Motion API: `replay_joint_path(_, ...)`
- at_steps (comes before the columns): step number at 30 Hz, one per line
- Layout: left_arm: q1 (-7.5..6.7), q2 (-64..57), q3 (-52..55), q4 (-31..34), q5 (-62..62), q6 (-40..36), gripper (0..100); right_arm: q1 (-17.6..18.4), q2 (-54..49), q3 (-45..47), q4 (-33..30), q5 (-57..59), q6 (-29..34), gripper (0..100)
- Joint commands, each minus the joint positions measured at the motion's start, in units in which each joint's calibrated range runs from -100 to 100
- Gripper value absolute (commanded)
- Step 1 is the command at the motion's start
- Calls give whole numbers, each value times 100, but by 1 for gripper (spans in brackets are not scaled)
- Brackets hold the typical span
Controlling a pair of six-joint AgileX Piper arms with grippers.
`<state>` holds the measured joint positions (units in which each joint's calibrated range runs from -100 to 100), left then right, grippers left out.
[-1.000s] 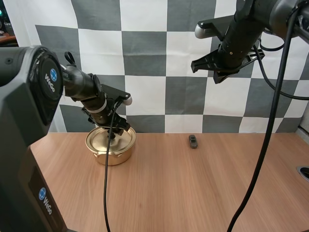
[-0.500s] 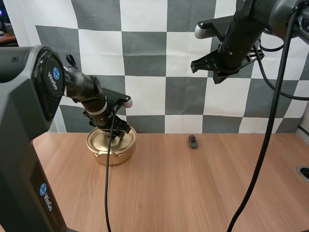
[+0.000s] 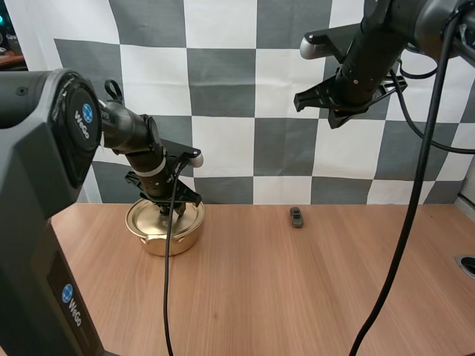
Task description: Open the pot, put the car inside, and close it
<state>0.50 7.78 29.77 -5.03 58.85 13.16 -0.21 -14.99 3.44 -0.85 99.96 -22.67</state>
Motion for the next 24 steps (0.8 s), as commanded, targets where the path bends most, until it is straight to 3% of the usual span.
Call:
replay_joint_path(1, 2, -84, 8, -1, -45, 3, 0, 3, -1, -4, 8, 4, 0, 0)
replay_joint_path(24, 2, -699, -19, -38, -321, -6, 0, 3, -1, -4, 8, 4, 0, 0)
